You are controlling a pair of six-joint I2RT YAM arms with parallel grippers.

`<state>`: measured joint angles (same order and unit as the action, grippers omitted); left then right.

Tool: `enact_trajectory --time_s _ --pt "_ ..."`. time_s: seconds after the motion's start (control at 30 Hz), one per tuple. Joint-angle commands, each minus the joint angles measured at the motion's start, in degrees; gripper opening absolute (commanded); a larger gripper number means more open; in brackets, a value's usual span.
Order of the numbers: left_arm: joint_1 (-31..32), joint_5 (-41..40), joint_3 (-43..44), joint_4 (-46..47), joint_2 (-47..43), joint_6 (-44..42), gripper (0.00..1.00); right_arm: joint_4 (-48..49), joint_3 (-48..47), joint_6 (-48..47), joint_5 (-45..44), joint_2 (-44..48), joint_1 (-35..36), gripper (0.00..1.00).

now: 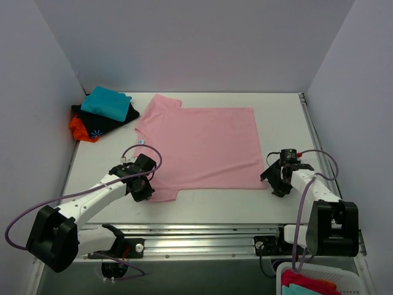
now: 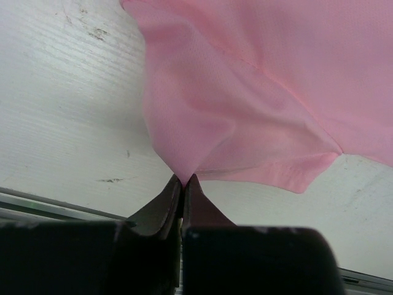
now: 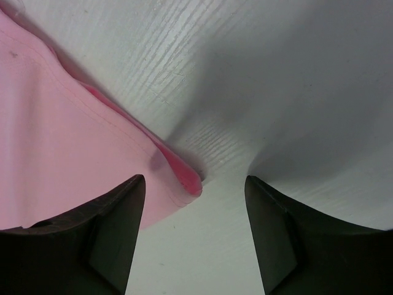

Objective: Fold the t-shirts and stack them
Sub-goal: Fold the tshirt

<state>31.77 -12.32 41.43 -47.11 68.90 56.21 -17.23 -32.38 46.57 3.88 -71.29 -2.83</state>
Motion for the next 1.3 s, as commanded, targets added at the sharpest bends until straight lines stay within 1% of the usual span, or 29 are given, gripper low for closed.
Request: enact_trajectory --time_s 0.0,0.03,0.13,0.2,0.27,0.3,0.33,0.4,0.43,0.5,0.53,0.6,0.63,0.7,0.73,0.93,1.07,1.17,1.27 --pt "-0.4 0.9 2.2 2.5 0.4 -1.1 0.02 -0.8 1.2 1.6 0.2 0.5 1.2 0.6" --pt "-0.4 1.0 2.2 2.5 0.6 -1.0 0.02 -0.5 1.3 1.9 0.2 0.1 1.6 0.57" --pt "-0.4 1.0 2.1 2.6 0.6 -0.8 0.02 0.4 1.4 3.0 -0.4 -1.2 4.2 0.54" --pt "-0.3 1.0 1.9 2.6 0.4 -0.8 0.02 1.1 1.6 3.3 -0.5 -1.9 4.8 0.54" --pt "-0.4 0.8 1.9 2.2 0.0 -0.7 0.02 1.5 1.7 2.7 -0.8 -2.3 4.8 0.51" --pt "-0.4 0.8 1.6 2.0 -0.2 -0.5 0.02 1.5 1.6 2.5 -0.9 -2.5 4.8 0.49" --pt "-0.3 0.7 1.5 1.9 -0.3 -0.4 0.02 1.5 1.5 2.0 -1.1 -2.5 4.8 0.45" --pt "-0.3 0.6 1.2 1.8 -1.0 -0.1 0.02 1.5 1.5 1.9 -1.2 -2.7 4.8 0.42" --pt "-0.3 0.5 0.9 1.7 -1.5 0.0 0.02 1.5 1.5 1.8 -1.2 -2.8 4.7 0.37" --pt "-0.3 0.5 0.7 1.6 -1.8 0.2 0.02 1.4 1.4 1.4 -1.4 -3.0 4.6 0.33" --pt "-0.3 0.5 0.6 1.5 -2.0 0.3 0.02 1.4 1.4 1.2 -1.6 -3.0 4.6 0.26" --pt "-0.3 0.4 0.6 1.3 -2.1 0.5 0.02 1.1 1.2 0.7 -1.9 -3.2 4.4 0.2" --pt "-0.3 0.3 0.6 1.2 -2.1 0.6 0.02 1.1 1.1 0.5 -1.9 -3.2 4.3 0.12" --pt "-0.4 0.2 0.8 1.1 -2.2 0.7 0.02 0.8 1.1 0.1 -1.9 -3.4 4.1 0.06" --pt "-0.4 0.2 0.8 0.9 -2.2 0.7 0.02 0.5 1.0 0.0 -1.9 -3.3 4.1 0.0" --pt "-0.4 -0.5 2.7 -2.6 -3.7 0.6 0.02 -3.3 -1.5 -1.3 -3.4 -0.8 3.9 0.0" --pt "-0.4 -0.2 5.3 -6.2 -5.5 0.6 0.02 -8.2 -4.3 -1.9 -3.7 1.2 3.8 0.0" --pt "-0.6 0.4 8.1 -7.5 -5.9 0.2 0.02 -11.2 -7.0 -2.1 -3.7 1.3 3.8 0.0" --pt "-1.5 1.0 11.7 -8.9 -4.3 -0.7 0.02 -13.5 -10.4 -2.3 -3.7 0.7 3.9 0.0"
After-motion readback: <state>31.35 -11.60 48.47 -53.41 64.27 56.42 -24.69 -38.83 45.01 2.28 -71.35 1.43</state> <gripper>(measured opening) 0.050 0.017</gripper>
